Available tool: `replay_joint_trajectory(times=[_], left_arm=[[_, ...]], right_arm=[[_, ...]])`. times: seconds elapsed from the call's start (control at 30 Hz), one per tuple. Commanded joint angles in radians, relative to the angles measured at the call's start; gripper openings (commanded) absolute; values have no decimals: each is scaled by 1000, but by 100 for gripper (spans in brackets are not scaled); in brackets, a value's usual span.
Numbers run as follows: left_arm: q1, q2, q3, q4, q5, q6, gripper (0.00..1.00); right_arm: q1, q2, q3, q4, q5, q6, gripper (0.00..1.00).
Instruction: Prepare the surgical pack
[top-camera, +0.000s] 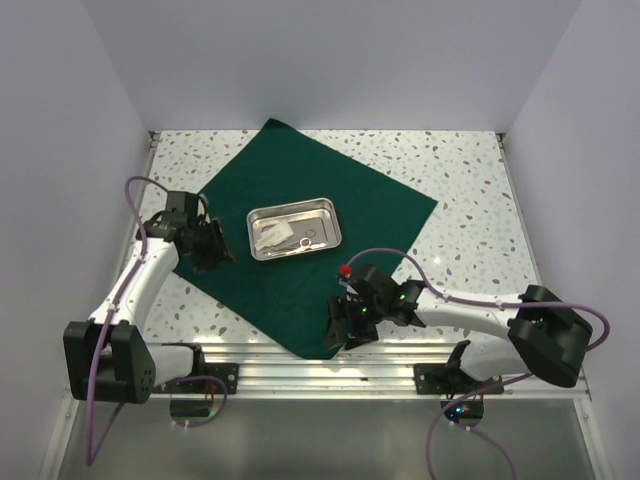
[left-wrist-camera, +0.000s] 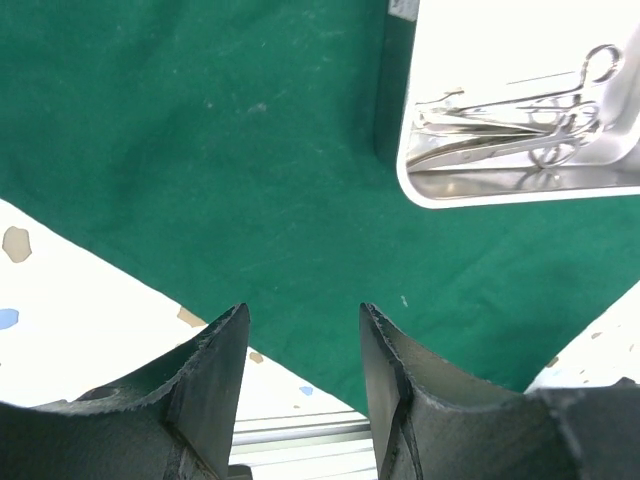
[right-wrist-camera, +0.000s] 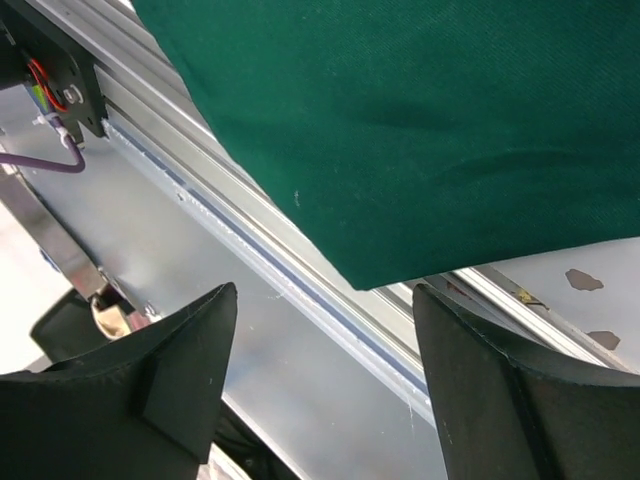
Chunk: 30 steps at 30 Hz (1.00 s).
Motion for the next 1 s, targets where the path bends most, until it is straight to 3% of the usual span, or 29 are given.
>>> replay_joint_trajectory(times=[0.0,0.3,0.47,0.57,0.63,0.73,0.77,0.87,0.97], left_arm=[[2,-23,41,-9,27,-8,52],[2,-55,-5,-1,18,-16,53],[2,-66,-3,-10,7,-23,54],[2,-67,11,-16,-7,-27,54],[2,-66,21,-18,-15,-30,54],[2,-66,34,-18,-22,-36,54],[2,-64,37,-21,-25,-37,54],[2,-61,64,-39,-44,-39,55],[2,-50,121,-74,-82,-36,55]], right_arm=[[5,-2,-27,72,30,61,74],[13,17,-76,179,76,85,63],[36,64,-85,329,66,194,56],[73,83,-59,318,99,223,54],[87,98,-69,334,113,248,48],[91,133,-59,345,109,254,29],[91,139,-56,347,104,253,17],[91,118,-11,289,101,237,1],[70,69,97,135,119,172,0]])
